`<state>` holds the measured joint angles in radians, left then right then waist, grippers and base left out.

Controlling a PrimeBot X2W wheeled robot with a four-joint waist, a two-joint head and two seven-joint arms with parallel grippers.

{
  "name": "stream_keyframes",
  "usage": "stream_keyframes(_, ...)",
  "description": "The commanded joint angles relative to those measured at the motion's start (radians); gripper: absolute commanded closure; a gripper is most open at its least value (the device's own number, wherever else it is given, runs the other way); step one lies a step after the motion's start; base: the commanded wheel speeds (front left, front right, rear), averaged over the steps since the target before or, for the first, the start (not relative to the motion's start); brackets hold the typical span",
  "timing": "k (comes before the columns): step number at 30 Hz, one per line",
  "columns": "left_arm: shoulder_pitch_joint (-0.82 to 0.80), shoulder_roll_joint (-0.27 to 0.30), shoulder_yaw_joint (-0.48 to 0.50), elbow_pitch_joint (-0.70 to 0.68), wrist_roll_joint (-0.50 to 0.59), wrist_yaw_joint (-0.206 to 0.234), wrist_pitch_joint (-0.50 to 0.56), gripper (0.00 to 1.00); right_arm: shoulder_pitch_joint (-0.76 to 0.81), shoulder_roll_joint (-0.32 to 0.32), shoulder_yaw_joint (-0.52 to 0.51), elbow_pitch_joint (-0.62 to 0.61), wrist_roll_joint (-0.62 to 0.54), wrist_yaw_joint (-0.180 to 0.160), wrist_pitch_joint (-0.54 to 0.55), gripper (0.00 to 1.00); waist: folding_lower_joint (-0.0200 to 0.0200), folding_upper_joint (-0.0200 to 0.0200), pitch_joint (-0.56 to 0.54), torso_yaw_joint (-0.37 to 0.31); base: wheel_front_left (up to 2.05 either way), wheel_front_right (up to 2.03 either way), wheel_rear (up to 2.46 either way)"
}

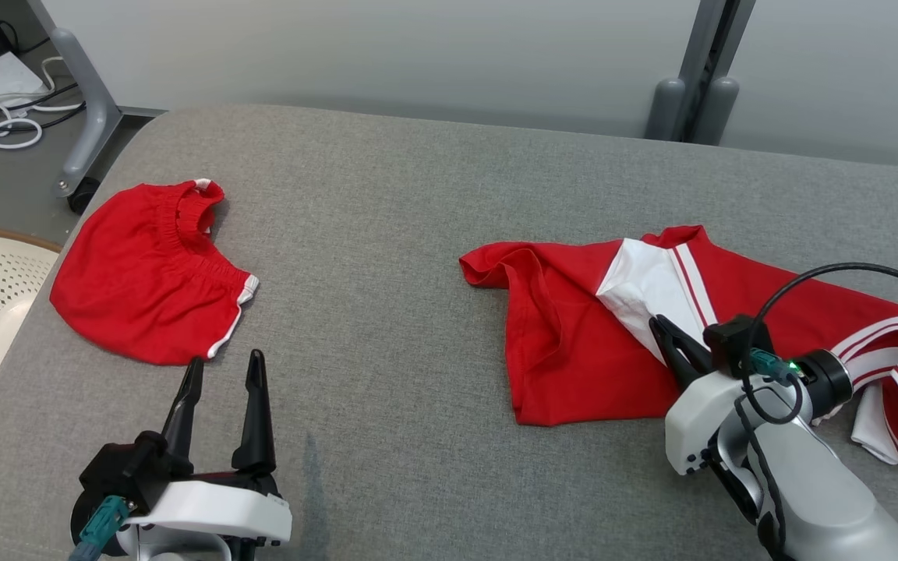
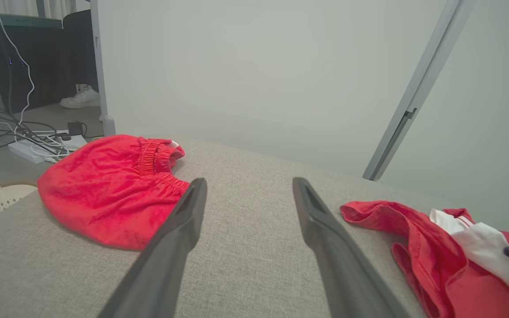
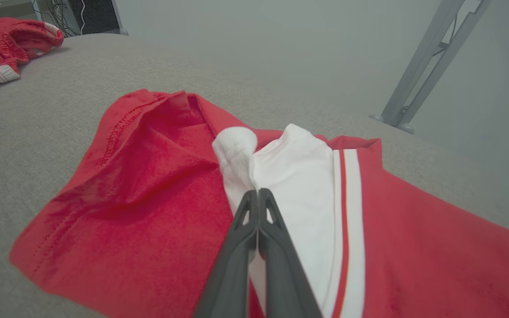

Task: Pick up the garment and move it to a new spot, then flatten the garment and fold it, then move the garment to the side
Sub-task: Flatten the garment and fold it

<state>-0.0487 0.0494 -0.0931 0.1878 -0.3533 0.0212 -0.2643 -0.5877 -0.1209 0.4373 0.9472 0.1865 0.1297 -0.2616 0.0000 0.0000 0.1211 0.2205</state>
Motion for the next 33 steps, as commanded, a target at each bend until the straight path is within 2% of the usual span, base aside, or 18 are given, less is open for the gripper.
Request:
stream_keyframes(1, -0.016, 0.002, 0.005, 0.001, 0.002, -0.001, 0.000, 0.00, 0.010, -0.006, -0.003, -0.009, -0.002, 0.002, -0.004, 1.00, 0.0000, 0.0000, -0.002, -0.002, 0.00, 0.00, 0.00)
stream_keyframes(9, 0.003, 0.003, 0.013, 0.010, 0.016, -0.008, 0.000, 0.00, 0.109, -0.002, -0.034, -0.216, 0.058, 0.002, -0.005, 1.00, 0.0000, 0.0000, -0.042, -0.046, 0.00, 0.00, 0.00)
stream_keyframes(20, 0.024, 0.017, 0.026, 0.011, 0.030, -0.015, 0.000, 0.00, 0.323, -0.118, -0.065, -0.540, 0.246, 0.002, -0.003, 1.00, 0.0000, 0.0000, -0.076, -0.183, 0.00, 0.00, 0.00)
stream_keyframes(23, 0.024, 0.023, 0.028, 0.016, 0.025, -0.016, 0.000, 0.00, 0.395, -0.178, -0.032, -0.630, 0.355, 0.002, 0.007, 1.00, 0.0000, 0.0000, -0.074, -0.235, 0.00, 0.00, 0.00)
stream_keyframes(25, 0.022, 0.025, 0.030, 0.020, 0.022, -0.016, 0.000, 0.00, 0.426, -0.227, 0.026, -0.700, 0.430, 0.002, 0.029, 1.00, 0.0000, 0.0000, -0.074, -0.258, 0.00, 0.00, 0.00)
stream_keyframes(28, 0.024, 0.030, 0.035, 0.026, 0.020, -0.017, 0.000, 0.00, 0.474, -0.332, 0.082, -0.793, 0.550, 0.002, 0.062, 1.00, 0.0000, 0.0000, -0.076, -0.290, 0.00, 0.00, 0.00)
stream_keyframes(33, 0.026, 0.035, 0.037, 0.032, 0.018, -0.009, 0.000, 0.00, 0.520, -0.463, 0.109, -0.858, 0.658, 0.002, 0.101, 1.00, 0.0000, 0.0000, -0.077, -0.337, 0.00, 0.00, 0.00)
